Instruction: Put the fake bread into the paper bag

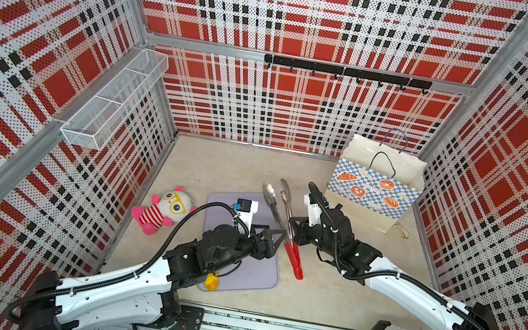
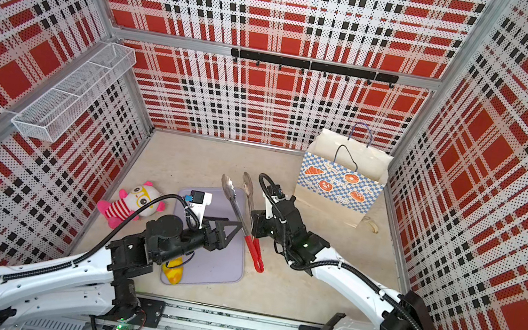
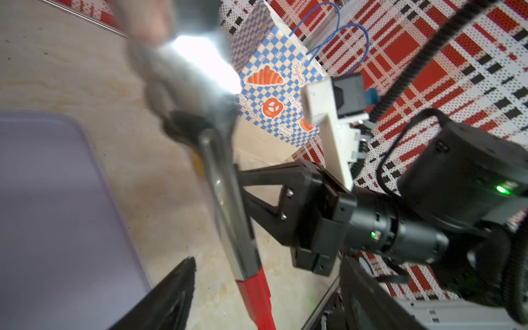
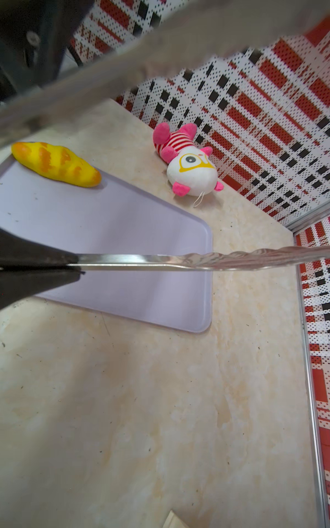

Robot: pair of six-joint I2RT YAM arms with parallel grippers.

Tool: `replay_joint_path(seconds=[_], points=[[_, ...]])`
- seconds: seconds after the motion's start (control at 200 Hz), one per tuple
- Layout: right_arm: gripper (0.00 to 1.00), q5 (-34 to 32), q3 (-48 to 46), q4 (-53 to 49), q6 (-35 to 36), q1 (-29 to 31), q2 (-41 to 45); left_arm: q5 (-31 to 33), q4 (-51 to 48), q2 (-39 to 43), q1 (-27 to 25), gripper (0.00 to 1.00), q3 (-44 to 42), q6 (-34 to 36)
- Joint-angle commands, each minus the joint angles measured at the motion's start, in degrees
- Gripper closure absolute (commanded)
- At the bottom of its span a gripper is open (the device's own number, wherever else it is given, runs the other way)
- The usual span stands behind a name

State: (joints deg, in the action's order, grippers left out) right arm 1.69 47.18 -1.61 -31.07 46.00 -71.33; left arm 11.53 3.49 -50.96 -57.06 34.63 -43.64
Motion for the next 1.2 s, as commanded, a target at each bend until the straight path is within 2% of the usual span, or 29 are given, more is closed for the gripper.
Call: replay_joint_path(seconds=[0.0,0.21,0.391,0.591,0.651,0.726,0.817,0.877,1.007,1.197], points=[[1.0,1.15,-0.36,4.21,-2.45,-0.06,2.98,5.44,1.53,-3.17,-0.16,0.2,2.57,1.01],[1.0,2.94,-1.77,5.65,-3.6,-0.03,3.82,3.21,5.01,-7.53,0.46,0.28,3.6,1.36],[1.0,2.99,-2.75,6.81,-3.83,0.06,4.35,2.76,7.11,-8.15,1.57,0.55,3.38,0.95],[1.0,3.23,-3.37,7.73,-3.57,0.1,4.52,-0.15,8.44,-9.07,3.64,0.73,2.65,0.15],[0.95,4.09,-3.41,8.04,-3.23,0.13,4.45,-0.9,8.93,-9.07,4.29,0.78,2.33,0.05],[0.85,3.59,-3.57,8.02,-2.79,0.06,4.69,-1.97,9.28,-8.79,5.17,0.81,2.06,-0.13],[0.61,1.5,-4.06,6.85,-1.53,-0.02,6.0,-3.06,9.53,-8.14,5.98,0.84,1.99,-0.13],[0.51,-0.24,-4.61,5.23,-1.03,-0.02,7.68,-3.33,9.62,-7.56,6.41,0.84,2.02,0.11],[0.39,0.48,-8.82,4.19,-1.07,-0.08,13.37,-4.13,9.35,-6.67,7.52,0.84,2.28,0.39],[0.34,15.34,-15.96,9.45,-3.14,-0.03,17.29,-6.39,10.33,-6.0,9.31,0.84,2.28,0.48]])
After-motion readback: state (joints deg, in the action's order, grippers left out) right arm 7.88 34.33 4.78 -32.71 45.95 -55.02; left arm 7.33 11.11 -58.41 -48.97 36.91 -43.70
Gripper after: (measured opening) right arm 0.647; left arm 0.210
